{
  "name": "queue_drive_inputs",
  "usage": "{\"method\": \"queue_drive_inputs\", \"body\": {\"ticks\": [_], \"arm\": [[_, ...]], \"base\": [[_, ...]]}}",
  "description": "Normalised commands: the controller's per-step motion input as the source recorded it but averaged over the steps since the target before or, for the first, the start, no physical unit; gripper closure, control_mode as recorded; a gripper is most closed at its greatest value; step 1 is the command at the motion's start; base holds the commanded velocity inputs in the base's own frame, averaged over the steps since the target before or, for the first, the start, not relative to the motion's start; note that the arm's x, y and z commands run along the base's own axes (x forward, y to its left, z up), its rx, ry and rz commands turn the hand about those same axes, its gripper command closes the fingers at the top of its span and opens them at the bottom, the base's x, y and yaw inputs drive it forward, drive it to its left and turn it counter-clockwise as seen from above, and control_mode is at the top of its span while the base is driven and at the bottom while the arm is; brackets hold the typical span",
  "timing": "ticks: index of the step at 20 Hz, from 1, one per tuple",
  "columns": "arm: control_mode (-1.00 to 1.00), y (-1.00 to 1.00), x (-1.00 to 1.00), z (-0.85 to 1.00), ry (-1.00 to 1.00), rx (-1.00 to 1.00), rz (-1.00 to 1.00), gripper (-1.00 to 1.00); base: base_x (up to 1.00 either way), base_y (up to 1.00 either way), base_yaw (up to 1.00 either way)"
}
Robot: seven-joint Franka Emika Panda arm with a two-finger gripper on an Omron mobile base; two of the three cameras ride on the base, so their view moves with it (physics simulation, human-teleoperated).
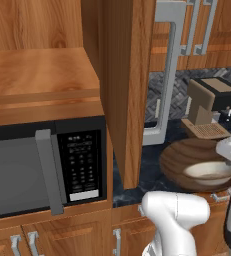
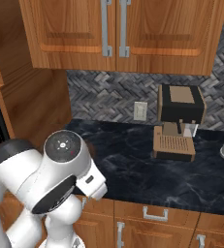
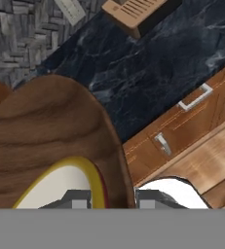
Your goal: Pick up the bowls on the counter and stack them on top of one another in the open cabinet. Place the smaller bowl on top of the larger bowl.
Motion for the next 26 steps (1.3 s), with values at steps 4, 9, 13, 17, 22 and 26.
{"method": "queue_drive_inputs", "body": {"ticks": [4,9,13,17,22,26], "arm": [[-1.00,0.64,-0.80,0.26,-0.27,0.01,-0.09,1.00],[-1.00,0.18,-0.15,0.04,-0.09,0.03,-0.07,1.00],[-1.00,0.00,0.00,0.00,0.00,0.00,0.00,1.00],[-1.00,-0.01,-0.38,-0.07,0.00,0.00,0.01,1.00],[-1.00,-0.01,-0.26,-0.01,-0.01,0.00,0.00,1.00],[1.00,0.00,0.00,0.00,0.00,0.00,0.00,1.00]], "base": [[0.00,0.00,0.00],[0.00,0.00,0.00],[0.00,0.00,0.00],[0.00,0.00,0.00],[0.00,0.00,0.00],[0.00,0.00,0.00]]}}
